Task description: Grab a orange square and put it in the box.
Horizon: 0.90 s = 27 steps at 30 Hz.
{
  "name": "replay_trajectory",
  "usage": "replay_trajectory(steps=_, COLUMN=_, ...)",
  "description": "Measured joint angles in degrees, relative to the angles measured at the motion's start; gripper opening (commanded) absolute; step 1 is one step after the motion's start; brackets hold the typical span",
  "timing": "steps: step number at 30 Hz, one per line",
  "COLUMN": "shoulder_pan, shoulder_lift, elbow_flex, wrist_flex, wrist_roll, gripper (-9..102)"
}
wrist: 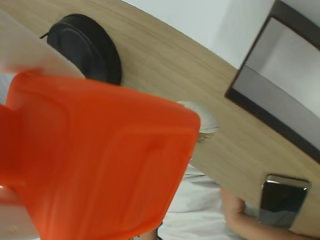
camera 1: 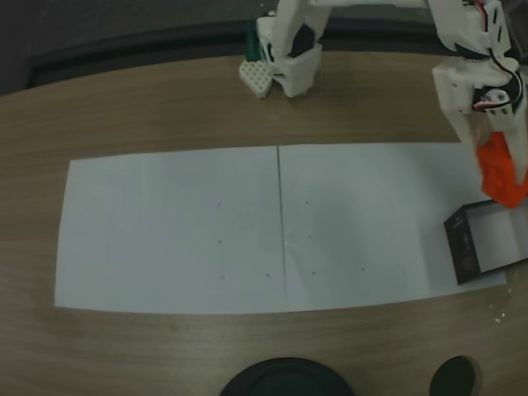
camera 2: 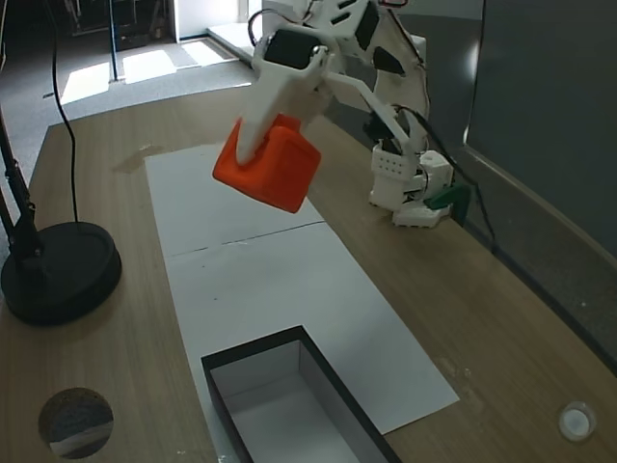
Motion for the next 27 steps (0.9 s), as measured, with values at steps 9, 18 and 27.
replay_trajectory(steps=9, shoulder_pan=-5.6, shoulder_lift=-15.3, elbow_flex=-5.3, wrist_flex=-7.9, wrist_roll=0.4, gripper=1)
replay_trajectory(steps=18, shoulder_pan=-8.2, shoulder_lift=-27.5, elbow_flex=-14.0, wrist_flex=-9.9, wrist_roll=2.5, gripper=1)
replay_trajectory(steps=27, shoulder_pan=-9.1, shoulder_lift=-31.4, elbow_flex=-17.2, wrist_flex=-9.9, wrist_roll=2.5, gripper=6)
